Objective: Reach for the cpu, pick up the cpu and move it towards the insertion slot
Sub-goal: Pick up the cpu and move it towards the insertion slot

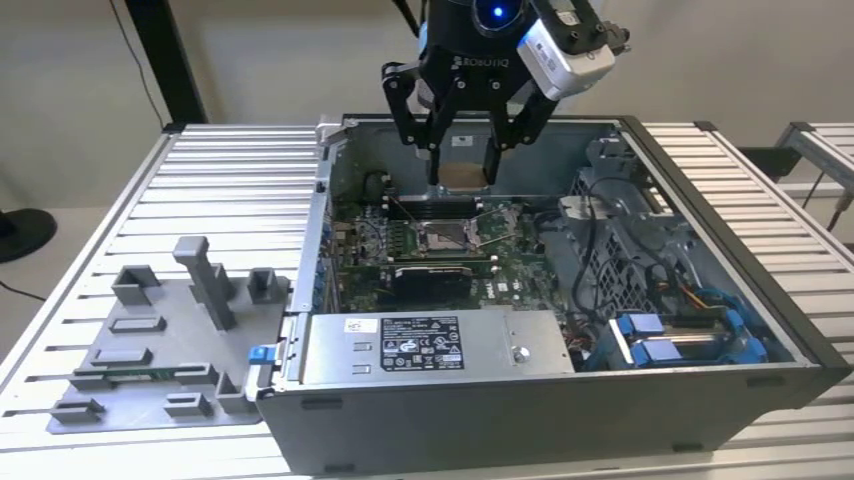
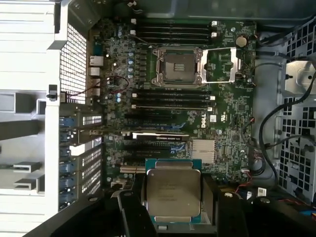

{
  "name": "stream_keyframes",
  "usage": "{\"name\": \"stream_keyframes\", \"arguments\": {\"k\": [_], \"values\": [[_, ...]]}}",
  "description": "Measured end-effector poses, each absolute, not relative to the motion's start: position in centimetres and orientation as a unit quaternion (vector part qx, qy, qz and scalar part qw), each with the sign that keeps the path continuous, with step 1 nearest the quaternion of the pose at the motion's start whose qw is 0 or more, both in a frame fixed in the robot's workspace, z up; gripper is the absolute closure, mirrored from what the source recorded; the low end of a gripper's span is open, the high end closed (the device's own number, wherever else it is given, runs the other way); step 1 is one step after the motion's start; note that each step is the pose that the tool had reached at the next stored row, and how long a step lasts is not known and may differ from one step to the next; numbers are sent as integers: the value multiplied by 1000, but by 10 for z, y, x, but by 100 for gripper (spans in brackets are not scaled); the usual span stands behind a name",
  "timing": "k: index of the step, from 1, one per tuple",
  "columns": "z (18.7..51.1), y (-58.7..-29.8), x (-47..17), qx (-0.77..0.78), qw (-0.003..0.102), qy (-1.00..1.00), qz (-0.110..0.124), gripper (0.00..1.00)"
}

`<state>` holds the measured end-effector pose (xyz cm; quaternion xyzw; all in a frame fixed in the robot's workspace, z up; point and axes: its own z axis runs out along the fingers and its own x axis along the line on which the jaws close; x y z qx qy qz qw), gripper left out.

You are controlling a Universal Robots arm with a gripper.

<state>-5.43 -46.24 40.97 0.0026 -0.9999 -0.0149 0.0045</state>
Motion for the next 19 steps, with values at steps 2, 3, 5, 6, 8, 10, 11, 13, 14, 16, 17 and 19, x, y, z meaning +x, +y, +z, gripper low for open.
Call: {"name": "stream_keyframes", "arguments": {"k": [2, 3, 5, 6, 8, 10, 11, 13, 14, 16, 17, 19], "values": [[410, -462, -51, 3, 5, -1000, -15, 100], [410, -462, -49, 3, 5, -1000, -15, 100], [410, -462, -46, 3, 5, -1000, -15, 100], [410, -462, -45, 3, 5, -1000, -15, 100], [410, -462, -42, 3, 5, -1000, -15, 100], [410, -462, -39, 3, 5, -1000, -15, 100], [410, -462, -38, 3, 5, -1000, -15, 100], [410, -462, -35, 3, 5, -1000, -15, 100], [410, -462, -33, 3, 5, -1000, -15, 100], [410, -462, -29, 3, 5, -1000, -15, 100], [410, -462, -27, 3, 5, -1000, -15, 100], [410, -462, -23, 3, 5, -1000, -15, 100]]}}
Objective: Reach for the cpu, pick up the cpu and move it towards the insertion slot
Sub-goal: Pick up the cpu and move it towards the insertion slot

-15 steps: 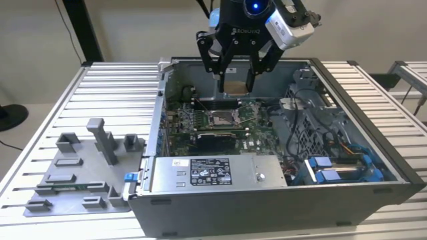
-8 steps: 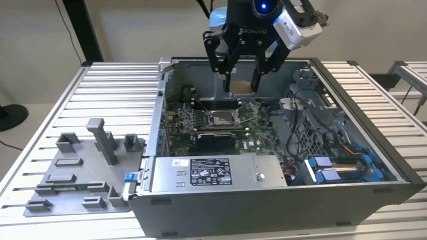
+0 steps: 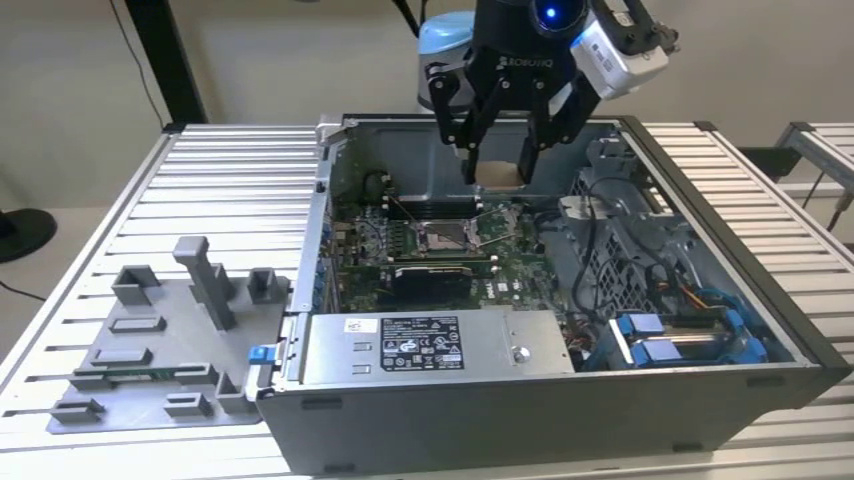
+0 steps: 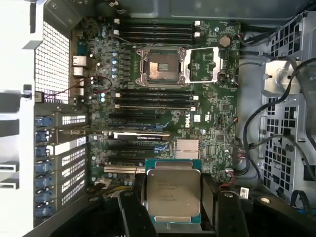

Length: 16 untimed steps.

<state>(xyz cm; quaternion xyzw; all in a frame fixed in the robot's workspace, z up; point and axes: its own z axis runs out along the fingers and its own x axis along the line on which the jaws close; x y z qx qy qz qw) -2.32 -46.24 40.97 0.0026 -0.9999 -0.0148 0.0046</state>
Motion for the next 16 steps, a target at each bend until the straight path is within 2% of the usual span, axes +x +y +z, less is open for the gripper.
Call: {"name": "stream_keyframes", "arguments": {"k": [16], "values": [[410, -462, -19, 3, 5, -1000, -15, 100]]}}
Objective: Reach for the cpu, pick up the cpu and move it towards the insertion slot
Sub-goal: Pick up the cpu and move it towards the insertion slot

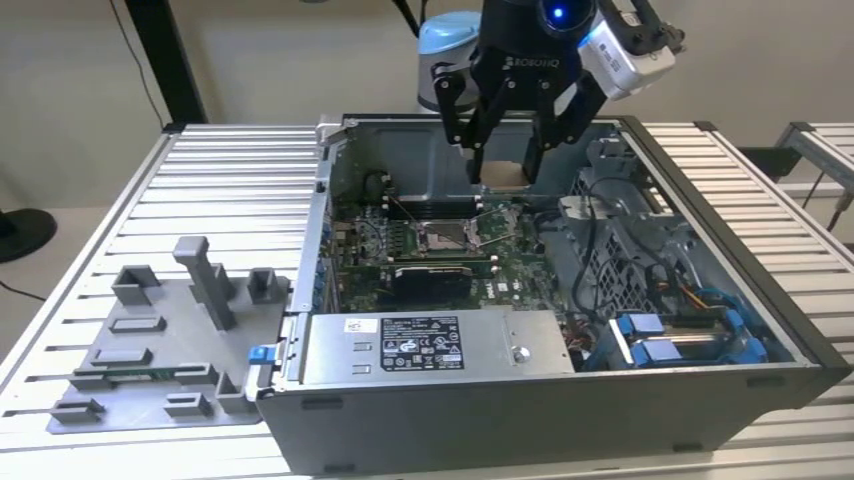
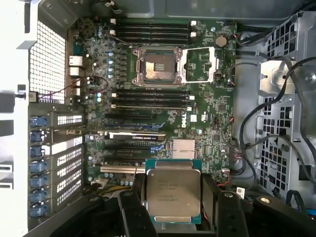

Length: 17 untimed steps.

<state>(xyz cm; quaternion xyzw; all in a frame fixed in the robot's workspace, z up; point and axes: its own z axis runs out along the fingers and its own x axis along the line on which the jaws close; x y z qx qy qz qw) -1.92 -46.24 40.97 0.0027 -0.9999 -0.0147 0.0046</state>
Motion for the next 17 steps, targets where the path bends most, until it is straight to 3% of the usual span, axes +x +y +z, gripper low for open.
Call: {"name": "stream_keyframes", "arguments": {"k": [17], "values": [[402, -411, -19, 3, 5, -1000, -15, 100]]}}
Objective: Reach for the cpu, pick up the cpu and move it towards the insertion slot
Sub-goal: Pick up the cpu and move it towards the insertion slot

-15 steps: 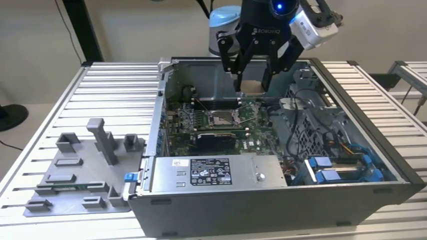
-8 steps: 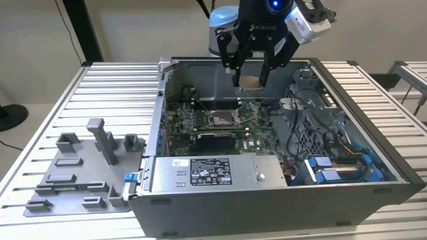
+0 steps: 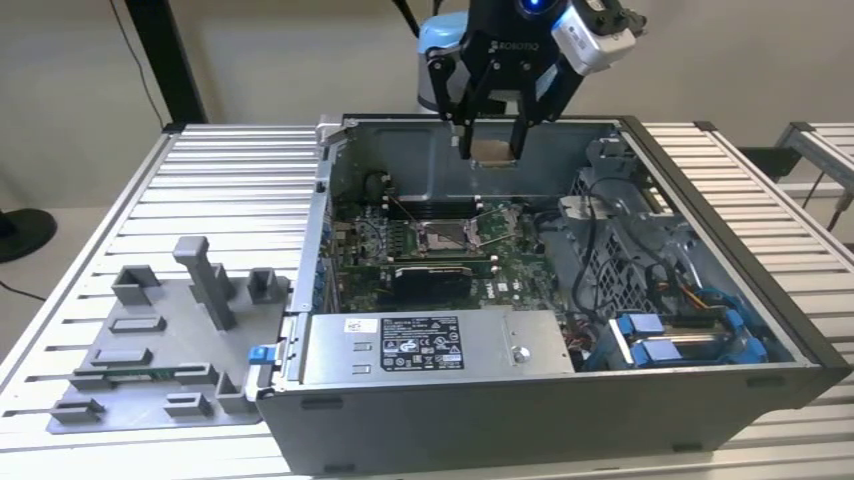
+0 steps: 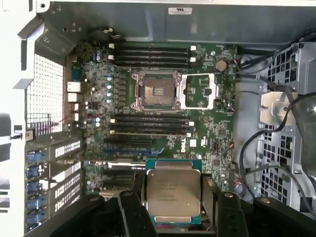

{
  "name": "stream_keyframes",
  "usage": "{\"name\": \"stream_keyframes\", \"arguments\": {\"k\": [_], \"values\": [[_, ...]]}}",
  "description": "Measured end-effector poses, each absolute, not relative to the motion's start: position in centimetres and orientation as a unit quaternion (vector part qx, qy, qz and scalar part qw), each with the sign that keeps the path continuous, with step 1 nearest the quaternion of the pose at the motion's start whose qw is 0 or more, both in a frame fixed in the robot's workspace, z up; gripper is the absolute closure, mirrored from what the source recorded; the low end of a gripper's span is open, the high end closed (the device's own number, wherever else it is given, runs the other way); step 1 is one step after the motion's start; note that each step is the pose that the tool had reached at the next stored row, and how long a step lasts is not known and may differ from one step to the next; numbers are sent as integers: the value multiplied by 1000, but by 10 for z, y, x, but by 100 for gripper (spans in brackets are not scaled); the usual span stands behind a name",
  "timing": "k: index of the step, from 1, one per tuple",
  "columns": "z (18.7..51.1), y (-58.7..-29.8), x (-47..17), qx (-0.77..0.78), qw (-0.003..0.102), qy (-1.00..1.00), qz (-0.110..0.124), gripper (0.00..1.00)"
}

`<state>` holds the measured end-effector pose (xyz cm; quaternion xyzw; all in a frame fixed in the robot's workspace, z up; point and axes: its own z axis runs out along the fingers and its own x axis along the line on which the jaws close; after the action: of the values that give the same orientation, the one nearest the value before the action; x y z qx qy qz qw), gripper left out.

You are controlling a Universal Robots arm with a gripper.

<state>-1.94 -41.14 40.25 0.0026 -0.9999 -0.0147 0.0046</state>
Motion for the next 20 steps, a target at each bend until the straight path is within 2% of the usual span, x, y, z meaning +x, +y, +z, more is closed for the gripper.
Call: {"name": "stream_keyframes", "arguments": {"k": [20], "values": [[386, -344, -32, 3, 5, -1000, -11, 100]]}}
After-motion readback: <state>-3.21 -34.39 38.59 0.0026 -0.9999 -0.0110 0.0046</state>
